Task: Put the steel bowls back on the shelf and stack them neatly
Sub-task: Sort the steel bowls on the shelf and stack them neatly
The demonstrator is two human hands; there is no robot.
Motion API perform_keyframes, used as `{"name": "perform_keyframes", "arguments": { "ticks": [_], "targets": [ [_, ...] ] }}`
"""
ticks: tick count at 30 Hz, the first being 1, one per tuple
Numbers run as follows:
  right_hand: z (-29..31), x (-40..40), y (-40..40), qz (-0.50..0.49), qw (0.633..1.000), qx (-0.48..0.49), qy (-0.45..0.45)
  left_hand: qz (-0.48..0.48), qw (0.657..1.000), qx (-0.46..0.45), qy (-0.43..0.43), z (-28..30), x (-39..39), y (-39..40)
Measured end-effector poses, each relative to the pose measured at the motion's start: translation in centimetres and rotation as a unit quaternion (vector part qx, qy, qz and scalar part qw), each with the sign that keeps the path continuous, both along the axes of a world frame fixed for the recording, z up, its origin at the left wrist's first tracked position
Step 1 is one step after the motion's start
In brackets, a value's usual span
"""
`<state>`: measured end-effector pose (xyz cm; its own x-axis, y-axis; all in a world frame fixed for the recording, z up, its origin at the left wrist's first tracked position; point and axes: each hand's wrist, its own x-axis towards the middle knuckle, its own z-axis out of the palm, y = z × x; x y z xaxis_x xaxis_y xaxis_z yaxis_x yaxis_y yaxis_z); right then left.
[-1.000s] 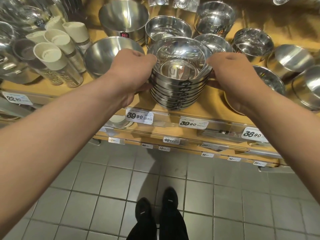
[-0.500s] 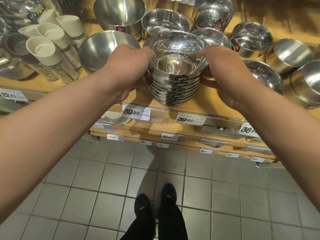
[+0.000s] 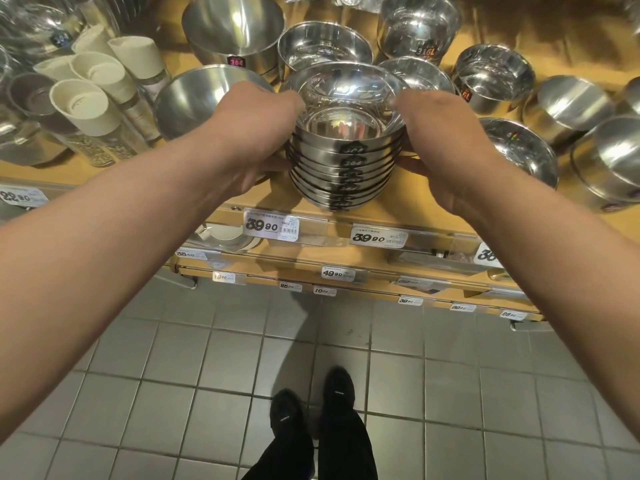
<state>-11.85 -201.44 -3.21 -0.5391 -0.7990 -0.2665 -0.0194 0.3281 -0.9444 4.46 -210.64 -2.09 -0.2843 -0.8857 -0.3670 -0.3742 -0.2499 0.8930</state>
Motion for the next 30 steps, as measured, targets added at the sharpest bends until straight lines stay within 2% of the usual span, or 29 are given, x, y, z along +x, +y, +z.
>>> {"name": "perform_keyframes", "arguments": {
  "ticks": [23, 30],
  "targets": [
    [-0.7, 0.8, 0.7, -0.024, 0.999, 0.023, 0.001, -0.024, 1.0, -0.009, -0.017, 0.1, 0.0, -0.8],
    [-1.1, 0.7, 0.6, -0.034, 0.998, 0.056, 0.004, -0.034, 0.999, -0.022, -0.024, -0.6, 0.5, -0.9]
  ]
}}
